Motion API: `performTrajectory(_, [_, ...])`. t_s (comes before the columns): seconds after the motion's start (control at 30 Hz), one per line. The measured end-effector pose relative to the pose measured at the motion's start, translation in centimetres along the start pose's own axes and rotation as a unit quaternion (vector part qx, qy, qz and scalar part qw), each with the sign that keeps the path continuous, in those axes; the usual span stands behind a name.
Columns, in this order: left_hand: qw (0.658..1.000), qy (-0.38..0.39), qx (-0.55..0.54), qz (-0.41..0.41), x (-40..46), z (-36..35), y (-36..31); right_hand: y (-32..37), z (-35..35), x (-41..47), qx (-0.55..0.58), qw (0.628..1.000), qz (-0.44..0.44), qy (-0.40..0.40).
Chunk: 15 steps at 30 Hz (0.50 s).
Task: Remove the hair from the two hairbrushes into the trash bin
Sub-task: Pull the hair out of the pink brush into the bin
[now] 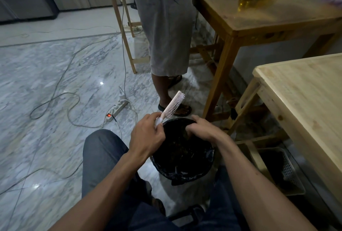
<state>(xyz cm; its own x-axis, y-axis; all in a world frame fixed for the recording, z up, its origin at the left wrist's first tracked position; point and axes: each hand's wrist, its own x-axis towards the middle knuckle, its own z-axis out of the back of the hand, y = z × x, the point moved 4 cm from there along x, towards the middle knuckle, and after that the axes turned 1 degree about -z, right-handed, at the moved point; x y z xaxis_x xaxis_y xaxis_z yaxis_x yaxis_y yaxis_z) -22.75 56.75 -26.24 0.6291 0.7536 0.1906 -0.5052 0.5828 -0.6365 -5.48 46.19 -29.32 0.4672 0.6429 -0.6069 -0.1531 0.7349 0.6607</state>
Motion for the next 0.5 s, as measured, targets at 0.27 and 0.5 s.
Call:
performTrajectory(0.27, [0.997, 0.042, 0.033, -0.052, 0.2, 0.5, -0.6, 1.1, 0.4, 1.1, 0.375, 0.923, 0.084, -0.018])
performTrajectory(0.5, [0.994, 0.08, 0.018, -0.073, 0.7, 1.0, -0.1, 0.3, 0.2, 1.8, 0.392, 0.906, 0.132, -0.087])
